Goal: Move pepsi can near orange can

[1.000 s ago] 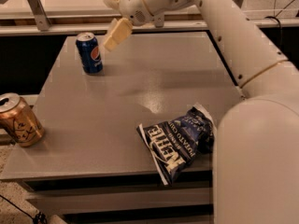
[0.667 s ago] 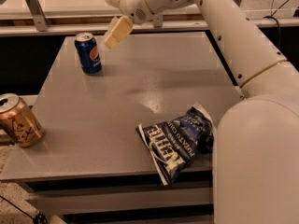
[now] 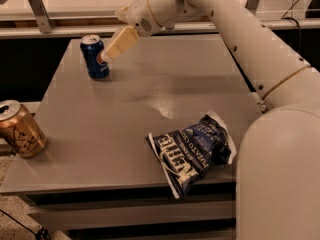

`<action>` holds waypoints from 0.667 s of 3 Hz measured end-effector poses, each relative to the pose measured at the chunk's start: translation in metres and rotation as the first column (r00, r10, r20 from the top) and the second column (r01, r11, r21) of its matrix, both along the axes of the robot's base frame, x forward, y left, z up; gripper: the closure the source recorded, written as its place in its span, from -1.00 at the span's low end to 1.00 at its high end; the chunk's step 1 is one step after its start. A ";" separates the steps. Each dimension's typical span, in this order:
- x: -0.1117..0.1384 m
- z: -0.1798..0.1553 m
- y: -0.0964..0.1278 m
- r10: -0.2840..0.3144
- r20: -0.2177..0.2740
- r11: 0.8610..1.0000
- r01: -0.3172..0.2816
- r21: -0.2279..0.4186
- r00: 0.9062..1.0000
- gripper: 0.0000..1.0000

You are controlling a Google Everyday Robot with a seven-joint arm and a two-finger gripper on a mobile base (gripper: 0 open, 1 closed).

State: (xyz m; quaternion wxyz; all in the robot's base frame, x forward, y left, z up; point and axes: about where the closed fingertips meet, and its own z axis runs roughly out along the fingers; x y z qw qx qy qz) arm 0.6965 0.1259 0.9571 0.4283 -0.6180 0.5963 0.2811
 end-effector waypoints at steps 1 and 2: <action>-0.002 -0.016 0.017 -0.024 -0.061 0.999 0.026 0.030 0.998 -1.00; 0.007 -0.024 0.031 -0.032 -0.070 0.999 0.034 0.027 0.997 -1.00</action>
Offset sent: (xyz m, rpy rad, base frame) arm 0.0225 0.0437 -0.0247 0.0256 0.0588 -0.0541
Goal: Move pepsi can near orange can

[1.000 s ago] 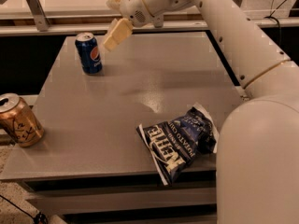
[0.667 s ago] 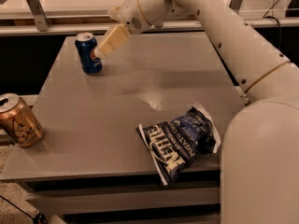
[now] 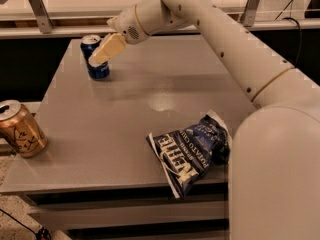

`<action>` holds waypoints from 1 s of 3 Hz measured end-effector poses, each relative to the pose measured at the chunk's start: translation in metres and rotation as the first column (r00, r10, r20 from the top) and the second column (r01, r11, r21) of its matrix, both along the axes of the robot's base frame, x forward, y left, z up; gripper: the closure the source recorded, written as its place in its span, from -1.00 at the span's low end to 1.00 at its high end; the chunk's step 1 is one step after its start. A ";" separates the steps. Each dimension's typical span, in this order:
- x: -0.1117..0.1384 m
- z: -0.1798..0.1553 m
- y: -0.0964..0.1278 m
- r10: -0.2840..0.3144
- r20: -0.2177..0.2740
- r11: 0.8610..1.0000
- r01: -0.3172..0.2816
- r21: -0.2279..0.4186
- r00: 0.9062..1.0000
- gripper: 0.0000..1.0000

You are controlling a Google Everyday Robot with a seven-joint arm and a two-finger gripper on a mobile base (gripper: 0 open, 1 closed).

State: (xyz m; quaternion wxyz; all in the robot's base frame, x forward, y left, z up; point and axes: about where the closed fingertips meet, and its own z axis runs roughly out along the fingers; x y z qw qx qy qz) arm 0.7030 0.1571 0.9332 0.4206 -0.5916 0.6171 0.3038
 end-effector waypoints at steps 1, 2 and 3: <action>0.011 -0.002 0.010 -0.008 0.008 1.000 0.008 0.000 1.000 -1.00; 0.019 -0.010 0.012 -0.022 0.003 1.000 0.022 0.003 1.000 -0.67; 0.020 -0.020 0.015 -0.024 -0.012 1.000 0.024 0.001 1.000 -0.19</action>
Offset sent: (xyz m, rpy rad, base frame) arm 0.0300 0.0063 -0.0168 0.0081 -0.0025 -0.0528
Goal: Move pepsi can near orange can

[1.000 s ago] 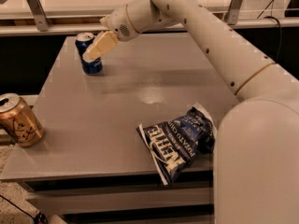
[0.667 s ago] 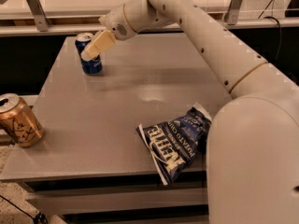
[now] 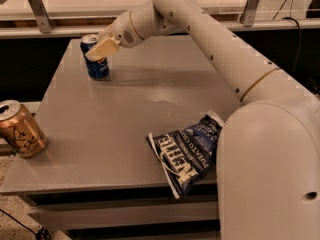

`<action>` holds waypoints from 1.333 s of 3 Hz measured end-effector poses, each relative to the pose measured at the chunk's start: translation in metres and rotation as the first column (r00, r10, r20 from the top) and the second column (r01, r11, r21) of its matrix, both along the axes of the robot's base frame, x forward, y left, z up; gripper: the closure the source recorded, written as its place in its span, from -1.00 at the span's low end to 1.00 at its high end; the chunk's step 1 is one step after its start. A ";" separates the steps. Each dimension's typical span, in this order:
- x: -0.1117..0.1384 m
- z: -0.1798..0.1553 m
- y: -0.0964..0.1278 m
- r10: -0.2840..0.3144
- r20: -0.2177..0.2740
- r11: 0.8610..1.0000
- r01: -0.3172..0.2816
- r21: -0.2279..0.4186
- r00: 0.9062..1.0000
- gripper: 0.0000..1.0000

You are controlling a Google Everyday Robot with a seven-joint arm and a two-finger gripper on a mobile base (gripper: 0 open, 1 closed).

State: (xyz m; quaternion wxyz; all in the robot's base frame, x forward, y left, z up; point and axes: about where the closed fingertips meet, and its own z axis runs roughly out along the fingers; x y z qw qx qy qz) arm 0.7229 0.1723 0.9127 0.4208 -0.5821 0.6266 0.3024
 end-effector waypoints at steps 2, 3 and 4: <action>-0.001 0.002 0.006 0.017 -0.006 1.000 -0.017 0.019 1.000 0.74; -0.013 0.024 -0.005 0.039 0.002 0.999 -0.039 0.031 0.999 1.00; -0.030 0.045 -0.018 0.084 -0.019 0.996 -0.084 -0.002 0.996 1.00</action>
Offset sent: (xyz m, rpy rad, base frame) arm -0.0015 0.0002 0.0163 0.0398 -0.0075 0.0252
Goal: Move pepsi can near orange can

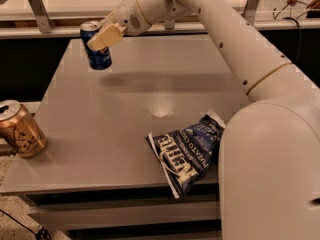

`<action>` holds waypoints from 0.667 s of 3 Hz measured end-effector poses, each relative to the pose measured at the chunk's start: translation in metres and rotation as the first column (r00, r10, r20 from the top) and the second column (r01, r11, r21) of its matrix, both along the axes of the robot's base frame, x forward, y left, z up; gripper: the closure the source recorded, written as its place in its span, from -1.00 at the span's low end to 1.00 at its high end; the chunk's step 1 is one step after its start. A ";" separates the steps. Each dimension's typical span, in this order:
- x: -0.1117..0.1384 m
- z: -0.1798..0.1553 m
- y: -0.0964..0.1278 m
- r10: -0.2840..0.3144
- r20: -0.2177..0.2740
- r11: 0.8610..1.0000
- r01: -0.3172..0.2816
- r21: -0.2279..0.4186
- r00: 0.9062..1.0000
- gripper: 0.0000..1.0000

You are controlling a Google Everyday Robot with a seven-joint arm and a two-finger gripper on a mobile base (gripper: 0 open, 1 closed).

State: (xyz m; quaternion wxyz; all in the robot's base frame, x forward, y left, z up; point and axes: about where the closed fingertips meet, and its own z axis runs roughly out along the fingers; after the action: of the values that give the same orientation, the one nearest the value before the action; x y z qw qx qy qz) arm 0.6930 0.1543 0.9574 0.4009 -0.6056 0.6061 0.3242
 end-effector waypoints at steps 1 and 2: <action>-0.009 -0.007 -0.001 0.034 -0.020 0.999 -0.035 -0.025 0.999 1.00; -0.018 -0.009 0.005 0.077 -0.019 0.997 -0.077 -0.001 0.997 1.00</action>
Offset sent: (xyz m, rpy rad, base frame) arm -0.0292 0.0061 -0.0088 0.0320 0.0116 0.1285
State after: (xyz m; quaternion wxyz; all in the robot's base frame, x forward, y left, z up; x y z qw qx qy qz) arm 0.6751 0.1591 0.9484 0.3816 -0.6259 0.5864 0.3447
